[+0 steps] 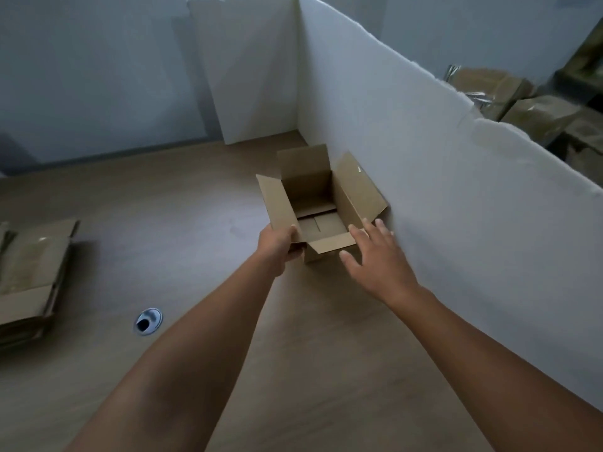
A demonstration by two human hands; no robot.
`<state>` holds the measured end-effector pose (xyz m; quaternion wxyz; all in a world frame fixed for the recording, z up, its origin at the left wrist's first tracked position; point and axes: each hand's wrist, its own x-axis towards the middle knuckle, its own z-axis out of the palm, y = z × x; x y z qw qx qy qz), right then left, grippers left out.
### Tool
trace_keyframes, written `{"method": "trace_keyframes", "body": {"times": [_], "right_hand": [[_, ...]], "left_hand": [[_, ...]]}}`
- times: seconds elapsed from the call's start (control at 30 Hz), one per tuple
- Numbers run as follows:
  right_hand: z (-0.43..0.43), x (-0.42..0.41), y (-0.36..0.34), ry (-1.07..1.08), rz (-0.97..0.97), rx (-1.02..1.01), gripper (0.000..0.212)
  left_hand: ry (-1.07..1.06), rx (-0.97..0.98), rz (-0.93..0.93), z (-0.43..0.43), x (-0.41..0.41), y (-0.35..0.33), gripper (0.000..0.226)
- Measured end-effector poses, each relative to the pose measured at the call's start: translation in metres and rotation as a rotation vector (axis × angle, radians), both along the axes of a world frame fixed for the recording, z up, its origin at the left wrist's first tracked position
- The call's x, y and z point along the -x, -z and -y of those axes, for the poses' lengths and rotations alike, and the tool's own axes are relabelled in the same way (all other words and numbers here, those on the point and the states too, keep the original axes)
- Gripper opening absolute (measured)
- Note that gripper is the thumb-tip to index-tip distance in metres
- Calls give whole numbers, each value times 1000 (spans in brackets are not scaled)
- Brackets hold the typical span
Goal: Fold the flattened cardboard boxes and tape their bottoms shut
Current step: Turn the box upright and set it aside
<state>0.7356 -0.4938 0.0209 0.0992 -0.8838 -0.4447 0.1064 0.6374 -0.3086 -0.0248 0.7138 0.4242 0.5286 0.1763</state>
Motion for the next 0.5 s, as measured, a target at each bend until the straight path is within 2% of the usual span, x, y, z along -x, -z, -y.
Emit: {"method": "trace_keyframes", "body": {"times": [0.17, 0.27, 0.37, 0.43, 0.5], "right_hand": [[-25, 1, -19, -46, 10, 1, 64], [-52, 30, -34, -107, 25, -18, 64], [-96, 86, -43, -186, 1, -53, 63], [-133, 139, -43, -254, -17, -64, 64], [-173, 201, -39, -337, -43, -64, 65]], "left_hand": [[127, -74, -86, 1, 11, -18, 62], [230, -447, -292, -12, 56, -33, 73], [361, -892, -540, -46, 133, -48, 64], [462, -1054, -755, -76, 200, -54, 60], [494, -1086, -914, -106, 272, -59, 60]]}}
